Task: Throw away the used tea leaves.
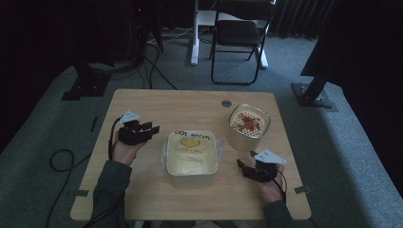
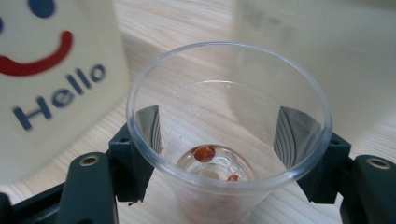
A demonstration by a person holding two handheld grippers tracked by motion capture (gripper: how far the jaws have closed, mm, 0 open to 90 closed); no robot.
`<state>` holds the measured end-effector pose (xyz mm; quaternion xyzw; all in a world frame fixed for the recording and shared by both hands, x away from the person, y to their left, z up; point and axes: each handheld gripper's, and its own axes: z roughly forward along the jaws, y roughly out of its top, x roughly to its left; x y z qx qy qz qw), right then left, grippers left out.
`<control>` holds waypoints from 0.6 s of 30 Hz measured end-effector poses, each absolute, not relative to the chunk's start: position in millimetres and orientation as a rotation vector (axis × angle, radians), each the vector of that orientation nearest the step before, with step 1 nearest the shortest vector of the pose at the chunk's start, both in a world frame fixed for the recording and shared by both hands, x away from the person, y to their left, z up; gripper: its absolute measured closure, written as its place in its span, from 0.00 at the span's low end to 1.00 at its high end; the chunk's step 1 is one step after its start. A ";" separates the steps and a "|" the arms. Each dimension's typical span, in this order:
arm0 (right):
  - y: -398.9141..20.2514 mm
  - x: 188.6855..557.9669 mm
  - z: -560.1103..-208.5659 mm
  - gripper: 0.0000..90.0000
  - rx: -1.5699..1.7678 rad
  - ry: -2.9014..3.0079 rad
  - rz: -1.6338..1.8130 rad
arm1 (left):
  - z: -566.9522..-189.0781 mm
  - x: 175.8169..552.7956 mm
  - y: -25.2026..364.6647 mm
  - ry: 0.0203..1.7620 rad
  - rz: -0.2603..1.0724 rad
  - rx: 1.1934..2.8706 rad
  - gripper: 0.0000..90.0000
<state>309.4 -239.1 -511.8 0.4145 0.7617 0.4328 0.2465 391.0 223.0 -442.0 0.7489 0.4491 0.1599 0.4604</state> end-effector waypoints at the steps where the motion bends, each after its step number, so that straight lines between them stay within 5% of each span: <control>1: -243.8 307.9 -510.6 0.35 1.131 2.068 1.174 | -446.4 390.2 225.1 1.120 0.398 1.843 0.64; 18: -323.3 344.5 -446.0 0.36 1.274 1.803 1.098 | -508.4 374.4 255.6 1.324 0.381 1.793 0.63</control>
